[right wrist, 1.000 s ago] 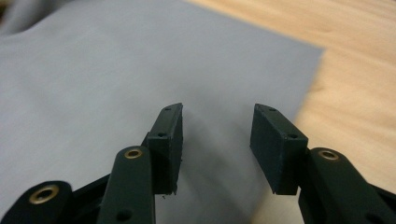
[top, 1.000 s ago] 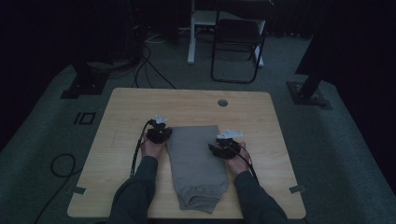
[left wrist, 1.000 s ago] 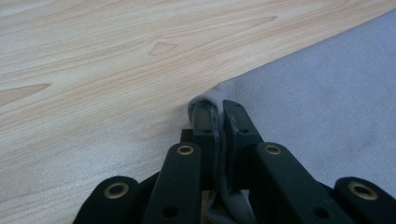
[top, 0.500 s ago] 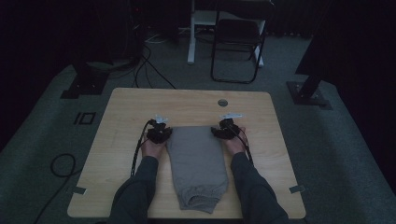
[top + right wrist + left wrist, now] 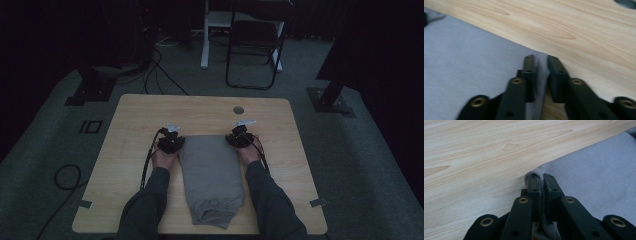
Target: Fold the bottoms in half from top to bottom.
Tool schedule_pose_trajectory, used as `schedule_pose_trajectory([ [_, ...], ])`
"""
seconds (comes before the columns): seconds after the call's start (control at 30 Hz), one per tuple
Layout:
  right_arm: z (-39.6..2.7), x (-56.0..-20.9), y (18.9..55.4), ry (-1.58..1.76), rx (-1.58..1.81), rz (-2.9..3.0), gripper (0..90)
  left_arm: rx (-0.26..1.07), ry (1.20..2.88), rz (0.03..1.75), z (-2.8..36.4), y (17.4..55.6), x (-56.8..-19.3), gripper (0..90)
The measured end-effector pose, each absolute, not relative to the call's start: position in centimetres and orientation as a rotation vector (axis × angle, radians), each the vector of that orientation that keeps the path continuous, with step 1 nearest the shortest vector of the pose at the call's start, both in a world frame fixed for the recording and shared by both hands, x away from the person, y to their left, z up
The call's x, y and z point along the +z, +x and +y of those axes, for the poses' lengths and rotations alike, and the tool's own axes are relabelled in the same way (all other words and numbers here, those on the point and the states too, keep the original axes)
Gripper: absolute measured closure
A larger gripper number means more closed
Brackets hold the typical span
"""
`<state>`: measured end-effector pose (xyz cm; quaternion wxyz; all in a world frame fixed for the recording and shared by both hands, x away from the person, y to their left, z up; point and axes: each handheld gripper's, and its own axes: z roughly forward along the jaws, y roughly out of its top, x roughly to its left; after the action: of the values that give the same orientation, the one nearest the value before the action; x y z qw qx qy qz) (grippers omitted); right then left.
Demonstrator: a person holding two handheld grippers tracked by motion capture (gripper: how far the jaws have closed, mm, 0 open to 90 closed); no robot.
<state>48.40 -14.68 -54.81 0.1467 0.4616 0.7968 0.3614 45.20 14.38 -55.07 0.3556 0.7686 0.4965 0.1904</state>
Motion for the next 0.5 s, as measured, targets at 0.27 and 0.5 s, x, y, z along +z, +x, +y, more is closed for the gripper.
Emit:
schedule_pose_trajectory([
  [0.27, -14.6, -54.6, 48.4, 1.314, 1.025, 2.295, 87.2, 0.491, 1.993, 1.291, 14.3, 45.4, -54.9, 85.7],
  [0.5, -14.9, -53.9, 48.4, 1.277, 1.089, 2.265, 87.2, 0.498, 2.002, 1.295, 14.2, 45.9, -54.0, 86.2],
])
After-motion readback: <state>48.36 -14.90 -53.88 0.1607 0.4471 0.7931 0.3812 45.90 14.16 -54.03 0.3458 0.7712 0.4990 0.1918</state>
